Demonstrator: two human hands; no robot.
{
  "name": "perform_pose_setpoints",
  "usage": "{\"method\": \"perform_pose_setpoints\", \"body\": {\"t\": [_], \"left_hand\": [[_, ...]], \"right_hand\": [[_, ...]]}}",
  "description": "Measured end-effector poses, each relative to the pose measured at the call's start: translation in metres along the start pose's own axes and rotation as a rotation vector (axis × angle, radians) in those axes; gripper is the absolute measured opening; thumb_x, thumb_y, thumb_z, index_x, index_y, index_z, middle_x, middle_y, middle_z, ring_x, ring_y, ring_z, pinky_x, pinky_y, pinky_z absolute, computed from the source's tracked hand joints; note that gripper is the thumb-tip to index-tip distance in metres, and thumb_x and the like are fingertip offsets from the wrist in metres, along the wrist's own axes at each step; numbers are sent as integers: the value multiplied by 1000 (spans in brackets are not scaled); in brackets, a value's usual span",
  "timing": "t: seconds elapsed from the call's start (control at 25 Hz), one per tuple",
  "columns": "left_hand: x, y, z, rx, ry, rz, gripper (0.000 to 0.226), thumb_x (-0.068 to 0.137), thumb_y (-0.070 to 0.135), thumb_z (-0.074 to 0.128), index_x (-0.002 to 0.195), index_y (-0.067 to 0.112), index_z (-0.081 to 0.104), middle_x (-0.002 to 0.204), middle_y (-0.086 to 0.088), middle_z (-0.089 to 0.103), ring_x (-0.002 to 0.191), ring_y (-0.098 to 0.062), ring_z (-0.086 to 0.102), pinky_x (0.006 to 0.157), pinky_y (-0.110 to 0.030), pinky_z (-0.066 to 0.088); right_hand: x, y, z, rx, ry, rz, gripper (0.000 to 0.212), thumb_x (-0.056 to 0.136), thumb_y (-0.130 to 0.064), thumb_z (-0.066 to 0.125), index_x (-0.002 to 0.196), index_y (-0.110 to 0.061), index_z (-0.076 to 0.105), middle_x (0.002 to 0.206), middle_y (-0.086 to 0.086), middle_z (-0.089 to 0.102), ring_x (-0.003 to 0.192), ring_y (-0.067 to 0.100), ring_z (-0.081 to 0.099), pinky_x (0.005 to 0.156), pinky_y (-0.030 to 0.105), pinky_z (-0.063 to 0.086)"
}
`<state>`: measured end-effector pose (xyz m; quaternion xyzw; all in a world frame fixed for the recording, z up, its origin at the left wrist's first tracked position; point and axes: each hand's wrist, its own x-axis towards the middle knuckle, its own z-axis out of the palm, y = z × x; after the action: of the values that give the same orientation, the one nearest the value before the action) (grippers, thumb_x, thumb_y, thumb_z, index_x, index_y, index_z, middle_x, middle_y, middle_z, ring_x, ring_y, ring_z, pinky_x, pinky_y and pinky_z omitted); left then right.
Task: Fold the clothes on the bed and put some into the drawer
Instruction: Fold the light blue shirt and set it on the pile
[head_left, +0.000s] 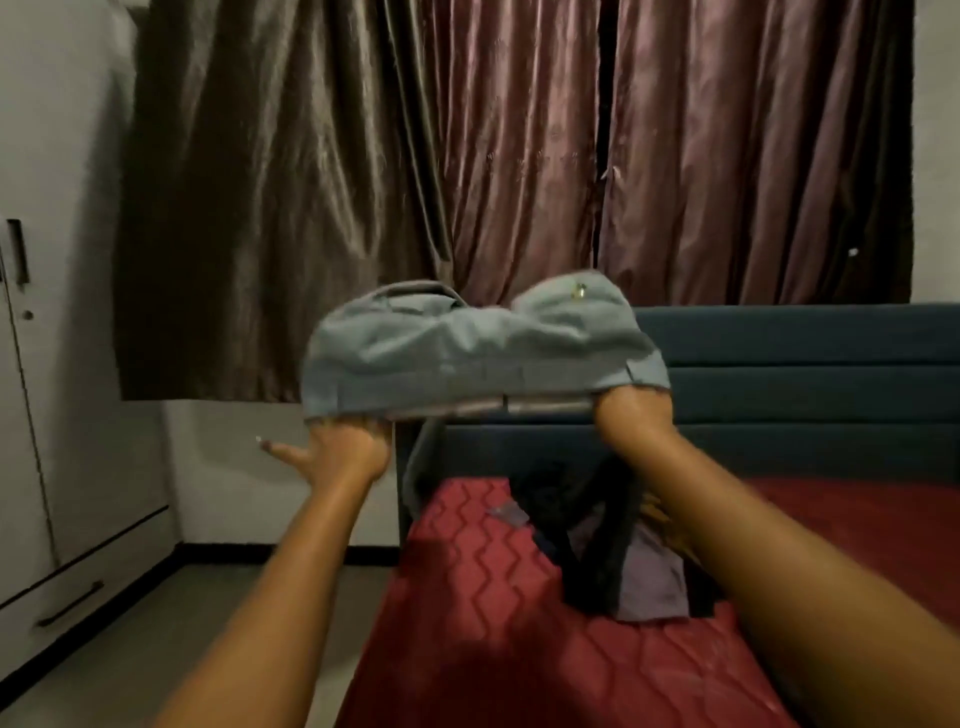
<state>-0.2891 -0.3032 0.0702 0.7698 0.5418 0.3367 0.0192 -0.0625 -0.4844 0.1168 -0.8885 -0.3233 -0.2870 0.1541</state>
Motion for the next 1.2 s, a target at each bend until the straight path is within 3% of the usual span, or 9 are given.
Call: {"method": "perform_pose_setpoints", "body": {"t": [0.12, 0.24, 0.36, 0.48, 0.6, 0.68, 0.84, 0.96, 1.2], "left_hand": [[-64, -69, 98, 106, -513, 60, 81, 82, 72, 17, 153, 34, 11, 162, 4, 3, 148, -23, 7, 105, -71, -14], [-153, -136, 184, 130, -978, 49, 97, 65, 81, 21, 150, 37, 9, 157, 11, 1, 146, -25, 17, 117, -57, 8], [-229, -193, 260, -59, -1253, -22, 115, 53, 82, 42, 149, 19, 33, 154, -6, 34, 135, -22, 40, 111, -36, 35], [-252, -193, 237, -223, -1050, -39, 55, 84, 45, 62, 129, 13, 59, 132, -10, 59, 119, -23, 57, 90, -22, 43], [-244, -197, 212, -304, -644, -185, 4, 83, 23, 69, 83, 23, 73, 93, -10, 73, 90, -29, 67, 73, -30, 50], [-245, -201, 208, -269, -520, -282, 17, 74, 28, 75, 78, 21, 61, 85, -8, 67, 81, -30, 62, 70, -34, 49], [-251, -196, 223, -272, -531, -183, 53, 75, 10, 67, 125, 15, 51, 109, -18, 51, 100, -37, 51, 85, -43, 44], [-245, -195, 242, -235, -581, -142, 57, 80, 0, 49, 133, 24, 50, 118, -20, 55, 107, -40, 52, 91, -42, 42], [-233, -191, 242, -679, -470, -554, 35, 83, -9, 44, 92, 18, 65, 93, -9, 64, 83, -30, 61, 65, -29, 47]], "right_hand": [[-101, 22, 120, -96, -549, 12, 61, 87, -37, 63, 140, -17, 42, 147, 10, 38, 131, 26, 41, 110, 31, 30], [-222, 40, 221, -57, -1052, -1, 42, 89, -22, 62, 125, -2, 54, 142, 12, 49, 124, 27, 51, 107, 33, 39], [-296, 49, 271, -120, -1263, -60, 62, 85, -24, 68, 141, -11, 45, 151, 10, 36, 130, 29, 45, 109, 39, 38], [-296, 42, 252, -78, -1304, -146, 52, 88, -22, 61, 137, -8, 50, 144, 13, 46, 121, 28, 53, 102, 36, 43], [-276, 34, 237, 58, -1389, -111, 28, 89, -21, 58, 110, -6, 68, 96, 11, 73, 76, 25, 64, 79, 34, 53], [-277, 30, 235, 165, -1291, -79, 15, 85, -25, 60, 92, -16, 70, 73, 3, 68, 77, 26, 68, 69, 32, 52], [-293, 31, 253, -35, -693, -359, 40, 78, -44, 67, 113, -30, 53, 110, -4, 56, 106, 24, 55, 80, 36, 42], [-297, 33, 261, -76, -447, -290, 52, 58, -32, 83, 106, -29, 63, 92, 2, 56, 83, 28, 57, 64, 38, 44], [-287, 61, 260, 191, -812, 423, 32, 93, -13, 47, 120, -21, 63, 130, 15, 53, 113, 35, 55, 95, 38, 46]]}}
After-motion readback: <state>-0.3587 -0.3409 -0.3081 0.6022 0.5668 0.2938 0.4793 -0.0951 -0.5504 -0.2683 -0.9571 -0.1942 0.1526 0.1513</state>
